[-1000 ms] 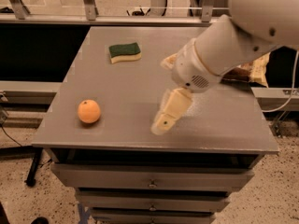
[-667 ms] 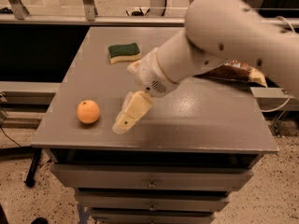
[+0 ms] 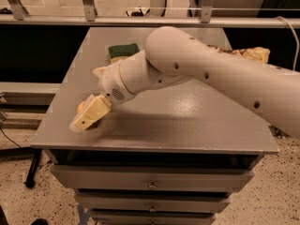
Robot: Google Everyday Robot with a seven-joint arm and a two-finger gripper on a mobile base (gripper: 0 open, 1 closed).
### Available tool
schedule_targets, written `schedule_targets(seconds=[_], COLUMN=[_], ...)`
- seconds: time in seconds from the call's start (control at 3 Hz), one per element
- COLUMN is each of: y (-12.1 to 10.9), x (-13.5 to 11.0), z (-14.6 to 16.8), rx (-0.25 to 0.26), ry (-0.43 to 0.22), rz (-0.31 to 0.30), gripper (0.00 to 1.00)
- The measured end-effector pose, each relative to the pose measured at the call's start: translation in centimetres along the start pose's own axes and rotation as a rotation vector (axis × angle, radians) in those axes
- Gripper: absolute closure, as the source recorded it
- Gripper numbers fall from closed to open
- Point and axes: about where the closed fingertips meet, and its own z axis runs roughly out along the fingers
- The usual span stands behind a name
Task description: Move orange near sponge
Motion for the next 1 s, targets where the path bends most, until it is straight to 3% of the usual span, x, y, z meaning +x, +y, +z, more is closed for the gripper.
schedule_targets(seconds=[0.67,1.0], y=[0.9,1.1], x=[0.8,1.8], z=[1.9,1.6], rx=[0.008,0.019], ry=[-0.071,-0.084], rz=[-0.001,-0.002], gripper=[0.0,0.15])
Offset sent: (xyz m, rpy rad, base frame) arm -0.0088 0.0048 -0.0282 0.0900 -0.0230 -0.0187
